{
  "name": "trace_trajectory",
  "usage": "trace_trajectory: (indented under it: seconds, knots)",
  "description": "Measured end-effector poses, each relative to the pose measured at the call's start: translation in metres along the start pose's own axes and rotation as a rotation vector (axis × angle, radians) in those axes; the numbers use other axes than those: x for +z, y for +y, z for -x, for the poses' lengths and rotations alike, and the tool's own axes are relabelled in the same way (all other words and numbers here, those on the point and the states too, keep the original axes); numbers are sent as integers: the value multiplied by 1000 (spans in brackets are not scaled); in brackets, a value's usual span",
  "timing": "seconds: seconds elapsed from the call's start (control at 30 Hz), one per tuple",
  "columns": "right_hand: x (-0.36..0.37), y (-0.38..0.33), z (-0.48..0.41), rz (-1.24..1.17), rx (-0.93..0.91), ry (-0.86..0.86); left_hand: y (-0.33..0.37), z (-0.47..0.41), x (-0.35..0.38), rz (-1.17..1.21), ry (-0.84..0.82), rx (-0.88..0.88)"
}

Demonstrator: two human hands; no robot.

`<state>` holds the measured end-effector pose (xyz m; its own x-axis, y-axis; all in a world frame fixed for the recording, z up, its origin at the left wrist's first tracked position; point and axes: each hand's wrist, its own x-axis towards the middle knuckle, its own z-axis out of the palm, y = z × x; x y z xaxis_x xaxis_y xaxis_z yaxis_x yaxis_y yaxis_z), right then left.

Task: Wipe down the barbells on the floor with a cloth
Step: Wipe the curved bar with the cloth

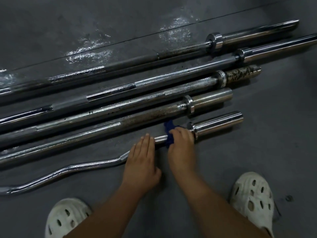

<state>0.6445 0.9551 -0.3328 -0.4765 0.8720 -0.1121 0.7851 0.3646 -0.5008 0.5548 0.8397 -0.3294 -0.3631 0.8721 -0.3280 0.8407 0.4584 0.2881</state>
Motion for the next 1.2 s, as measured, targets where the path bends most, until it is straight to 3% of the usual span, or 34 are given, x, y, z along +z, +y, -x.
trace_trajectory:
  seconds: [0.1,0.13,0.23,0.37,0.4,0.47,0.53,0.67,0.8,0.87,0.93,1.07,1.2]
  knots:
    - [2,3,4,16,-260,-112,0,-1,2,12,19,6]
    - [0,14,-2,12,-260,-93,0,-1,2,10,15,3]
    - [0,13,-1,-6,-1,4,0,-1,1,0,9,12]
    - [8,-2,14,-28,-260,-169,0,-1,1,25,25,11]
    - [6,10,7,-40,-241,-127,0,-1,0,16,19,7]
    - [-1,24,-2,-98,2,12,1,-1,-1,-1,3,4]
    - [5,9,0,-114,108,17,1,-2,0,-5,7,6]
    - [9,11,7,-75,-305,-129,0,-2,0,3,17,12]
    - [4,11,5,-72,4,-9,-4,-2,-2,-24,6,21]
    - [12,-6,18,-51,-162,-139,-4,0,0,-9,1,28]
    - [9,6,14,-33,-311,-152,-4,1,-1,7,7,13]
    - [2,22,11,-10,43,34,-3,7,-5,3,0,1]
    - [14,-2,28,37,-305,-159,-5,8,-2,16,4,12]
